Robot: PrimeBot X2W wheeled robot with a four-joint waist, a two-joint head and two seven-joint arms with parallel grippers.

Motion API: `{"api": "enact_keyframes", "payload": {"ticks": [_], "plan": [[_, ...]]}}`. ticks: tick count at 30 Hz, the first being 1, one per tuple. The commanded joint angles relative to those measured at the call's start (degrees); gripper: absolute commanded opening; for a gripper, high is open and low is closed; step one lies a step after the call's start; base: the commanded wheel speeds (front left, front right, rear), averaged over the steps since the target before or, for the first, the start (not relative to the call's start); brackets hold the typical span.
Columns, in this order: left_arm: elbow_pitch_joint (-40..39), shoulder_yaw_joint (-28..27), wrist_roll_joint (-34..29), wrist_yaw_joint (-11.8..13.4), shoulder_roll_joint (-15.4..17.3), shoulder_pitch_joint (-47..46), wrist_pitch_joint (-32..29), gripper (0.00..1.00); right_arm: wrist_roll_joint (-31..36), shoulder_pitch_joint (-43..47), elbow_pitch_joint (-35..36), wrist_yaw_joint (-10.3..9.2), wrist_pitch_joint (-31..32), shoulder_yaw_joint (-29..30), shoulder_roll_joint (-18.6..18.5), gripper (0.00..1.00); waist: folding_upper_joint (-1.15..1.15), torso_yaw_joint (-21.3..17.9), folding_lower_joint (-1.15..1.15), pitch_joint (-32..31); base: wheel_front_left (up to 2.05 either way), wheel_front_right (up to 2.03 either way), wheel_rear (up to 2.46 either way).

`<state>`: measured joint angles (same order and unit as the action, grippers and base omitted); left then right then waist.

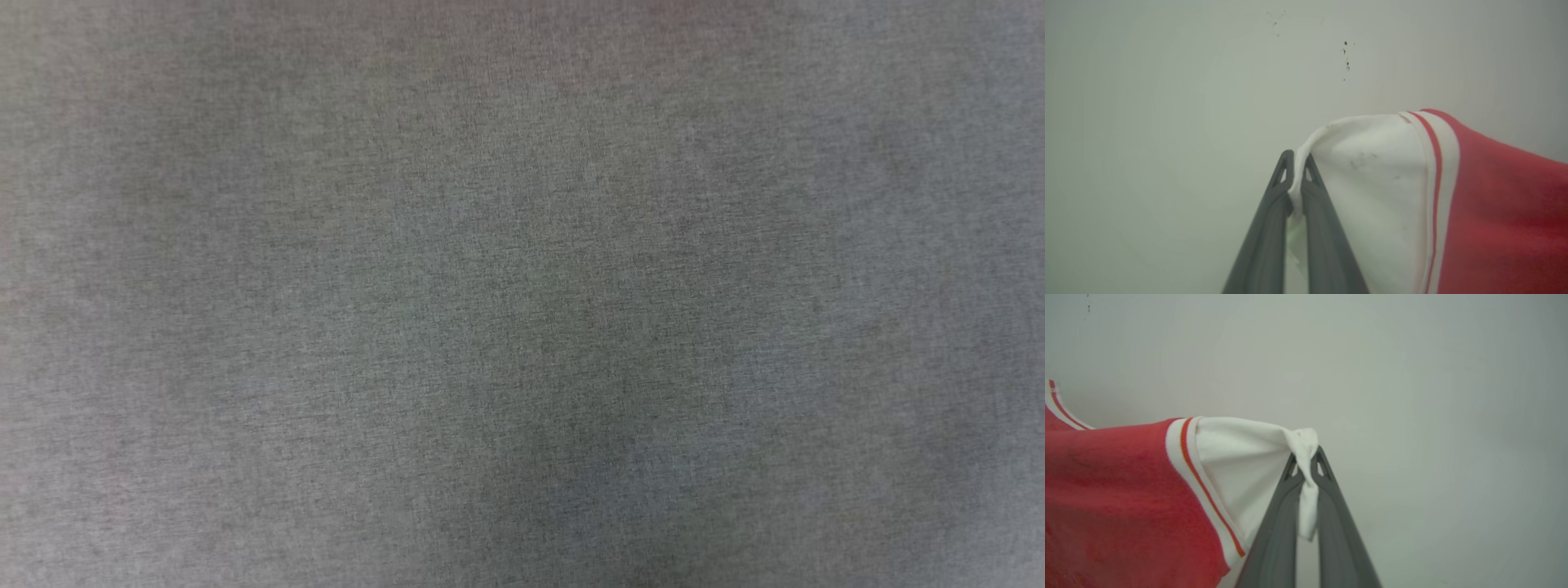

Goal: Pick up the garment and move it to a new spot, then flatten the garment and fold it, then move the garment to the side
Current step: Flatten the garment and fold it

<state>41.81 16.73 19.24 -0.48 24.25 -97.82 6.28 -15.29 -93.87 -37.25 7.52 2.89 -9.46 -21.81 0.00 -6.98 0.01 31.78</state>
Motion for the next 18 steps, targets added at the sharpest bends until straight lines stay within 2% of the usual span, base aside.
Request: {"api": "enact_keyframes", "payload": {"ticks": [1,12,16,18], "plan": [[0.5,0.13,-0.03,-0.03,-0.11,-0.42,0.63,0.0,-0.42,-0.66,-0.68,-0.05,-0.92,-0.6,0.01,0.0,0.0,-0.1,-0.01,0.89,0.0,0.0,0.0],[5.6,0.51,2.15,-1.47,-2.25,1.63,2.6,0.0,-5.03,-1.01,-6.21,-0.06,-3.58,-6.94,1.38,0.0,0.0,0.64,-0.01,5.06,0.0,0.0,0.0],[8.33,0.16,3.69,-2.36,-2.85,3.96,3.75,0.0,-7.09,0.57,-8.35,-0.06,-4.61,-9.37,1.75,0.0,0.0,0.86,-0.01,5.25,0.0,0.0,0.0],[10.74,0.17,4.9,-3.58,-3.06,8.4,5.46,0.0,-9.52,3.86,-9.34,-0.06,-6.62,-11.76,1.6,0.0,0.0,1.22,-0.01,3.6,0.0,0.0,0.0]]}}
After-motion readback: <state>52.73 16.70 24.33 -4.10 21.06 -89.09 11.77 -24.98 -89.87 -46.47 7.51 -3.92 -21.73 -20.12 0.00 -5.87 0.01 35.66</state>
